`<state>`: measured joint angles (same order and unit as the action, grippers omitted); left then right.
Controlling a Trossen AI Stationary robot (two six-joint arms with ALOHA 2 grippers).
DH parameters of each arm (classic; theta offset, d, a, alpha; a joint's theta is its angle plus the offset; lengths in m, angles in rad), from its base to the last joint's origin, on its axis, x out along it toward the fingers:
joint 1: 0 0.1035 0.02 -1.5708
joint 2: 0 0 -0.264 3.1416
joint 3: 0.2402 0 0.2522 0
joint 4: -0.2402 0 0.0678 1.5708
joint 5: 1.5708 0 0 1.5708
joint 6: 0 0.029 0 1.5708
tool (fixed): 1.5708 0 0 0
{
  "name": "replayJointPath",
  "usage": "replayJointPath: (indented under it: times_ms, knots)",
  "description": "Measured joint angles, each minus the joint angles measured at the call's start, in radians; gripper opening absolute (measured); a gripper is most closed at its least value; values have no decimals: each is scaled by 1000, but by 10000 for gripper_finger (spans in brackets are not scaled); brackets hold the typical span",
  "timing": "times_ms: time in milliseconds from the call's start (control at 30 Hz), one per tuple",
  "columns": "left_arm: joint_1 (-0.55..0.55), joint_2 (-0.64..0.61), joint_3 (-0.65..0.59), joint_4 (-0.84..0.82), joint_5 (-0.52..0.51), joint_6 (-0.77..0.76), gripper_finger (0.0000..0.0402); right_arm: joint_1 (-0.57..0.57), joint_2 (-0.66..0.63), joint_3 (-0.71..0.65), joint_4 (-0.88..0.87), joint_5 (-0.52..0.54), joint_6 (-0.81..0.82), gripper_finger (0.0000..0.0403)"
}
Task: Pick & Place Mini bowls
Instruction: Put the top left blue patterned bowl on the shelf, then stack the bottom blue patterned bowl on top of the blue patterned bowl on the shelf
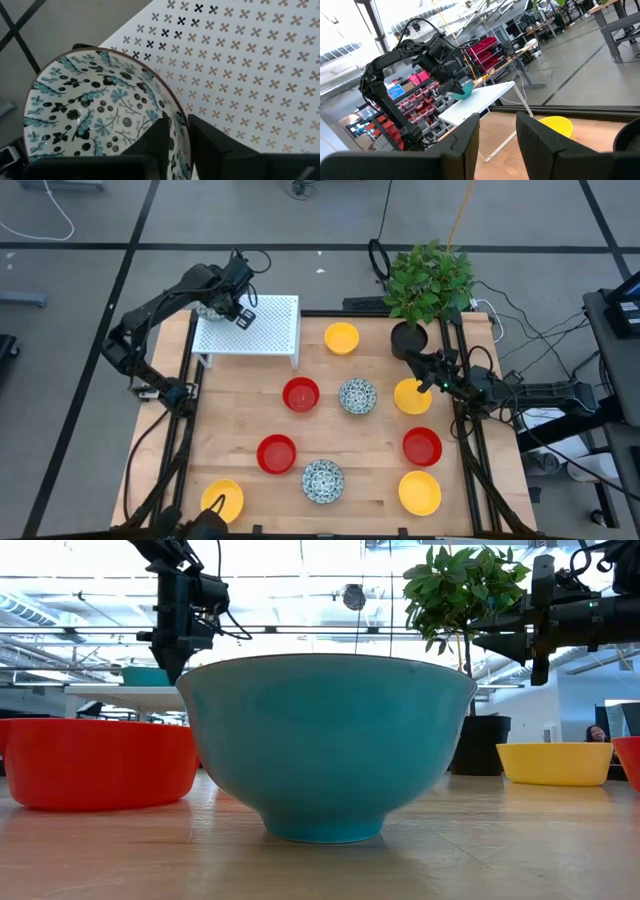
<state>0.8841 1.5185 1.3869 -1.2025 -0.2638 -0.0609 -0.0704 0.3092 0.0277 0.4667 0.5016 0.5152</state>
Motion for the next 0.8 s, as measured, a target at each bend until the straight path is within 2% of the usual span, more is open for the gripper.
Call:
replayJointPath:
  times_ms: [167, 367, 467, 600, 700, 800]
  knots:
    - [0, 0, 13, -12, -20, 3, 156, 0, 0, 0, 0, 0, 0, 116]
    - [-9, 0, 136, -78, -22, 20, 210, 0, 0, 0, 0, -1, 0, 116]
    - [-36, -1, 205, -87, 30, -10, 215, 0, 0, 0, -2, -1, 0, 116]
    - [-106, -2, 261, -68, 197, -61, 206, 0, 0, 0, -22, -1, 0, 116]
    - [-201, -2, 268, -39, 288, -85, 193, 0, 0, 0, -54, -4, 1, 116]
    - [-322, -2, 268, 9, 317, -103, 183, 0, 0, 0, -67, -4, 1, 116]
